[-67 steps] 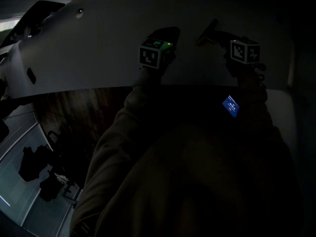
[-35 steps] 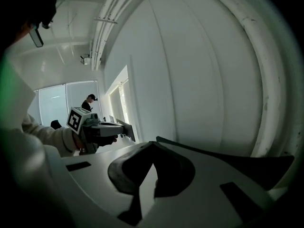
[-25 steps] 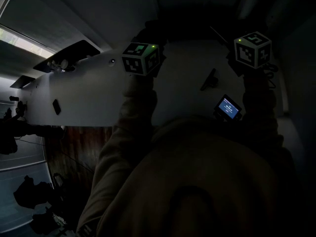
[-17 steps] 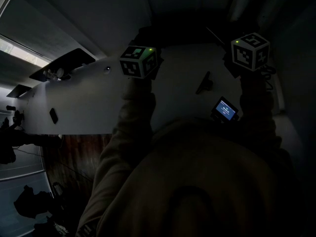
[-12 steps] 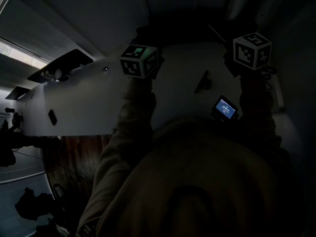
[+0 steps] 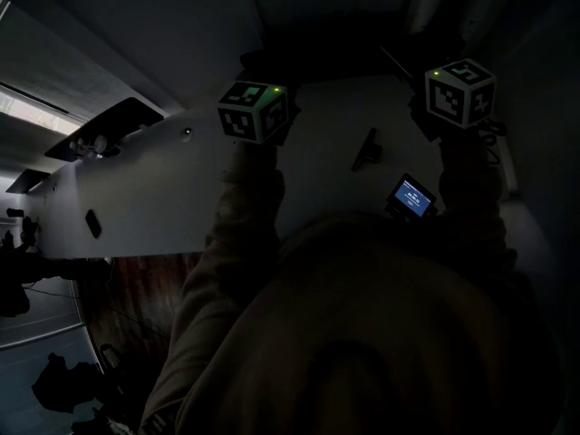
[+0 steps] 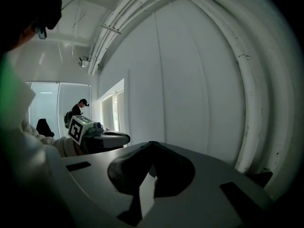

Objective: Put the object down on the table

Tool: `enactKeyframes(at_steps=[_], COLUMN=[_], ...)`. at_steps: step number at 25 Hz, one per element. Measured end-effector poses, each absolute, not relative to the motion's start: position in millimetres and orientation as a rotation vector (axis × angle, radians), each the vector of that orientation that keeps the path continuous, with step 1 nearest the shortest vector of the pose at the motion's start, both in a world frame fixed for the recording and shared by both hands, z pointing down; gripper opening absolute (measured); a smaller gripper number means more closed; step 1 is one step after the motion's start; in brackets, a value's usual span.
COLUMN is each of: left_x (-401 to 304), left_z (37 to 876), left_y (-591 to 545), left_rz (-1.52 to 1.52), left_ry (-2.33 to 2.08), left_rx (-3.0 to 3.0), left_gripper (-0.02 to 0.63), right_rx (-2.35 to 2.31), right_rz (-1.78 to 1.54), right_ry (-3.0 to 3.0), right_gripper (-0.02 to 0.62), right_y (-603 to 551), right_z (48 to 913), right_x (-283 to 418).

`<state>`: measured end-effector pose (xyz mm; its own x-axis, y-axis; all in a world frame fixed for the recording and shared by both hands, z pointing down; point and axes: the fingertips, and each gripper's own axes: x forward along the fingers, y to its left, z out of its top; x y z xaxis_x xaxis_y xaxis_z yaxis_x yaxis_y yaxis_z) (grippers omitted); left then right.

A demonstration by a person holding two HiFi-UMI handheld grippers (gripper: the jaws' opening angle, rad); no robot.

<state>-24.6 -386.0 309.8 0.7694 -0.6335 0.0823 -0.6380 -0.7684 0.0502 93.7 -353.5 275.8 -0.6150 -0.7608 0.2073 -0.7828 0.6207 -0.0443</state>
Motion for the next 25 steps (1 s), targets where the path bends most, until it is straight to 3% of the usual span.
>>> enactKeyframes(at_steps=[25], left_x=[-30.2], left_z=[302.2], left_y=[-374.9], left_rz=[0.159], left_ry=[-1.051], left_rx=[2.947], left_gripper=[-0.006], right_rx=[1.225], right_rz=[0.213], right_ry=[-2.67], right_gripper=[0.018], right_y=[-349.5], right_z=[282.2], right_x=[80.4])
